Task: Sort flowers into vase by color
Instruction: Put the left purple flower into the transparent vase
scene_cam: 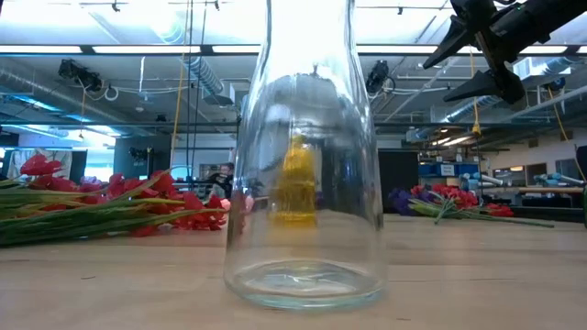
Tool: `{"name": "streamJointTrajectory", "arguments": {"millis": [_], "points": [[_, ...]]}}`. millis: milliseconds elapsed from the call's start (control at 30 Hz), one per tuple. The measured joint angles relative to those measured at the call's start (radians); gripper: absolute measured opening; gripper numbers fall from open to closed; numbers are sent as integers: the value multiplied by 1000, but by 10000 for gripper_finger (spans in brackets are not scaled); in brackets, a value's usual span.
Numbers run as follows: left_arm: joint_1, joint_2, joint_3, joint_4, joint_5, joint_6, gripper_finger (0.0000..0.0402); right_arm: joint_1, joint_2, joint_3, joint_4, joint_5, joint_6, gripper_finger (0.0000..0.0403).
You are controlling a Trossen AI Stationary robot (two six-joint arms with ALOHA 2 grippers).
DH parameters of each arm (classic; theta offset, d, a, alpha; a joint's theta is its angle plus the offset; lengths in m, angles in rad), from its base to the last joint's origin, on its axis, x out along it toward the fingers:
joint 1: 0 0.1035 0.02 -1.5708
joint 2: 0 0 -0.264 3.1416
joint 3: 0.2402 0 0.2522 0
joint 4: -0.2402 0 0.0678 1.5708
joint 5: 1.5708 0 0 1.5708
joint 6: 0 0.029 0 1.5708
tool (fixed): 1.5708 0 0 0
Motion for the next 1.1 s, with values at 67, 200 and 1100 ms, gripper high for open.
{"name": "streamJointTrajectory", "arguments": {"millis": [67, 200, 1100], "points": [[0, 0, 0, -9, 1, -16, 15, 0, 0, 0, 6, 5, 0, 352], [0, 0, 0, -24, 2, -35, 15, 0, 0, 0, 22, 19, -5, 352], [2, 0, 0, -81, 33, -90, 133, 0, 0, 0, 33, 15, -23, 352]]}}
